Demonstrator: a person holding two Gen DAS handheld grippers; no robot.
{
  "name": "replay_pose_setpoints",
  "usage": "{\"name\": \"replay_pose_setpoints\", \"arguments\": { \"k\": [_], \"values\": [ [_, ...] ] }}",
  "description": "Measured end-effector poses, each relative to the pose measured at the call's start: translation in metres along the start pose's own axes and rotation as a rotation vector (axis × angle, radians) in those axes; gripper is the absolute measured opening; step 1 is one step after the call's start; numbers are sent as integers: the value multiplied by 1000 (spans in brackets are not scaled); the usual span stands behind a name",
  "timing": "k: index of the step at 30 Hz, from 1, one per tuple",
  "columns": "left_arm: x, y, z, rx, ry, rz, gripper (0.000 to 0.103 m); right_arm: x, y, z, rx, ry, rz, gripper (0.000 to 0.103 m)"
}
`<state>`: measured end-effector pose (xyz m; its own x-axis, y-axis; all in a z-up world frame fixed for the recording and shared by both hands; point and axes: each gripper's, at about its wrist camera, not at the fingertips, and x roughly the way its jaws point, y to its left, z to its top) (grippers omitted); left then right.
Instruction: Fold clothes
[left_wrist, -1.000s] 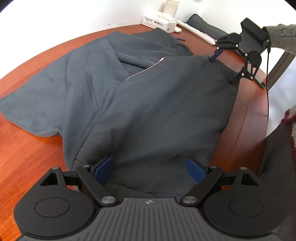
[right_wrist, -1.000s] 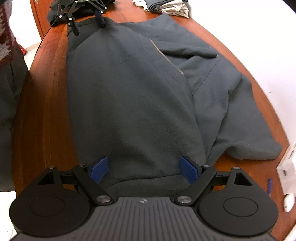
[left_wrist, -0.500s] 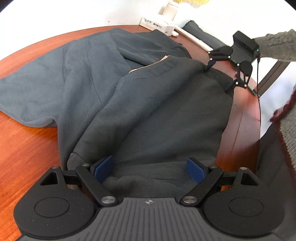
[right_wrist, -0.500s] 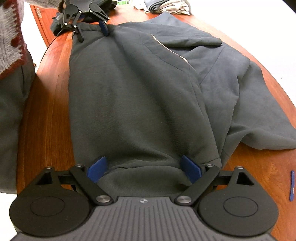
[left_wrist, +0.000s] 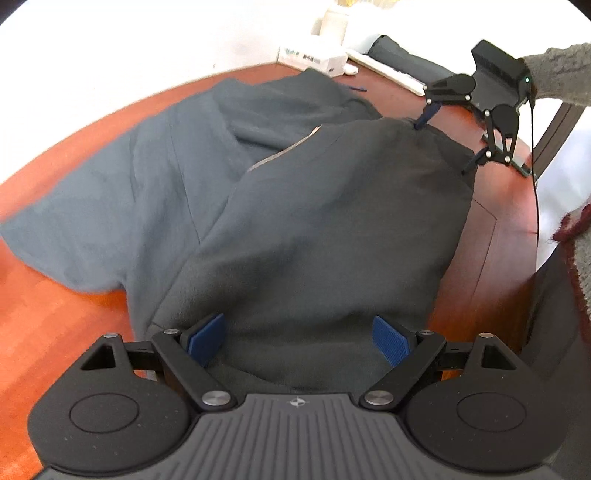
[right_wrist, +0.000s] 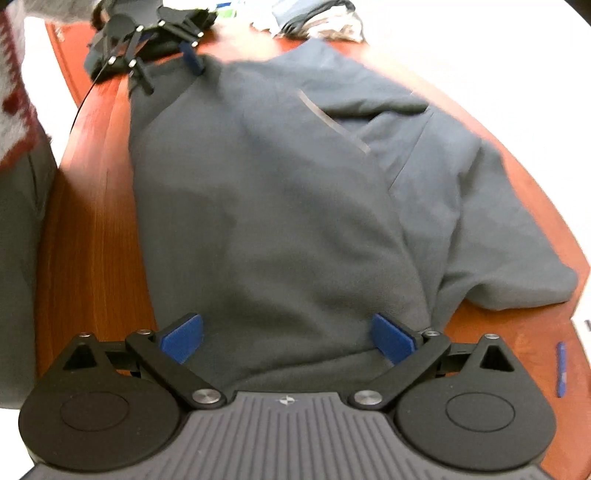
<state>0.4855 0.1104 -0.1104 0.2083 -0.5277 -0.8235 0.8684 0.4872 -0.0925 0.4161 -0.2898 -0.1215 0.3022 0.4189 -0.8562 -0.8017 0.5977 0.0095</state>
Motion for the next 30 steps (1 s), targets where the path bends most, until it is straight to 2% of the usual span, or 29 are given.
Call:
{"name": "replay_pose_setpoints", "arguments": {
  "k": [4,8,13,17,20,23,26,28,30],
  "values": [
    [-27,-22,-1,42,-52,129,88,-25,14,11,-21,-61,-94,100],
    [-45,-31,-11,-11,-72,205,88,-47,32,11,10,-101,-207,100],
    [-59,-43,-36,-166,-81,320,88,-58,40,-4,117,-109,-291,100],
    [-58,-61,-53,-221,-87,414,88,-61,47,-23,245,-105,-337,100],
    [-52,-79,-60,-221,-93,485,88,-59,57,-38,335,-106,-380,100],
    [-48,-94,-64,-191,-92,556,88,-57,71,-46,341,-93,-443,100],
    [-39,-111,-71,-103,-75,642,88,-47,91,-53,303,-61,-527,100],
    [-28,-122,-75,16,-32,719,88,-39,105,-56,242,-32,-584,100],
    [-20,-129,-78,103,1,758,88,-34,112,-56,201,-16,-603,100]
  ]
}}
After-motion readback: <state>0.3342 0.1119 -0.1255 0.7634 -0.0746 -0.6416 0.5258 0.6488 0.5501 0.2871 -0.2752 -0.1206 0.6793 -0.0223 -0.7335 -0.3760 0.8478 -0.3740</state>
